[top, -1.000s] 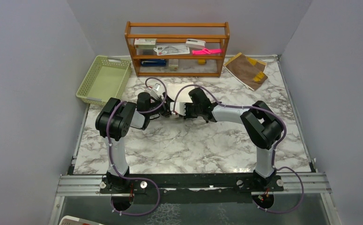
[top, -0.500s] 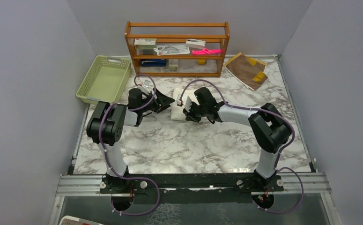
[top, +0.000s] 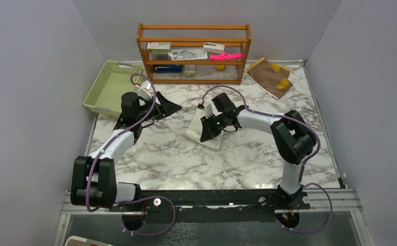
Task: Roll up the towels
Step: Roll the towel at the center of the board.
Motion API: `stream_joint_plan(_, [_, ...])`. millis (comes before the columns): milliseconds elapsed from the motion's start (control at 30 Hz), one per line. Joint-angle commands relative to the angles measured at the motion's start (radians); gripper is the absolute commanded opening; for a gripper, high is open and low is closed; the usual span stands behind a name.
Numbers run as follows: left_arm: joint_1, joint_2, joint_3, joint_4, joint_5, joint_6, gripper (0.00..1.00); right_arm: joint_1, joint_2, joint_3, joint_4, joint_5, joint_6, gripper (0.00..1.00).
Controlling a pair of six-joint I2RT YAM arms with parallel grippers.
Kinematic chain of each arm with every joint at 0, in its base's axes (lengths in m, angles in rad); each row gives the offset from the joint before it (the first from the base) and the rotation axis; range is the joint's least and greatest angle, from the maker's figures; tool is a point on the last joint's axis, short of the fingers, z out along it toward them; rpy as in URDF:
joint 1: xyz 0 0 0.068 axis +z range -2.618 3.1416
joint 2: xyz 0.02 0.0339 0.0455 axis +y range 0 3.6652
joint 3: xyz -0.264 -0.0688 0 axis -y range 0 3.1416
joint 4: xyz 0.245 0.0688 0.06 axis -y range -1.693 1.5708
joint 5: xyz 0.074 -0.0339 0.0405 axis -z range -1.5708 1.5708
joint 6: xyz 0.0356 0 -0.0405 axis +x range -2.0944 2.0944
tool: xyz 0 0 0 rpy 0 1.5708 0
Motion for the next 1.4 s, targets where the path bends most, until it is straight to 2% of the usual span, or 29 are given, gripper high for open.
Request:
stream_joint_plan(0, [-0.033,-0.114,-0.023,-0.281,0.001,0.195,0.66,-0.030,0.068,0.039,-0.096,-0.254,0.126,0.01])
stream_joint_plan(133, [-0.084,-0.153,-0.043,-0.291,-0.015,0.190,0.66,-0.063,0.119,0.065,-0.097,-0.430,0.161,0.01])
stream_joint_plan(233, [-0.162,-0.149,-0.047,-0.287,-0.074,0.191,0.66,-0.089,0.146,0.060,-0.082,-0.521,0.186,0.01])
stream_joint_plan(367, [-0.249,-0.094,-0.068,-0.212,-0.116,0.151,0.66,-0.124,0.215,0.053,-0.087,-0.584,0.207,0.01])
stream_joint_plan(500, [-0.290,-0.037,-0.081,-0.140,-0.118,0.114,0.66,-0.170,0.278,0.021,-0.009,-0.652,0.314,0.01])
stream_joint_plan(967, [-0.317,0.241,-0.043,0.124,-0.072,0.010,0.65,-0.206,0.351,0.044,-0.062,-0.518,0.330,0.01])
stream_joint_plan(1367, [-0.318,0.244,-0.087,0.199,-0.053,-0.063,0.64,-0.207,0.364,0.076,-0.127,-0.376,0.303,0.01])
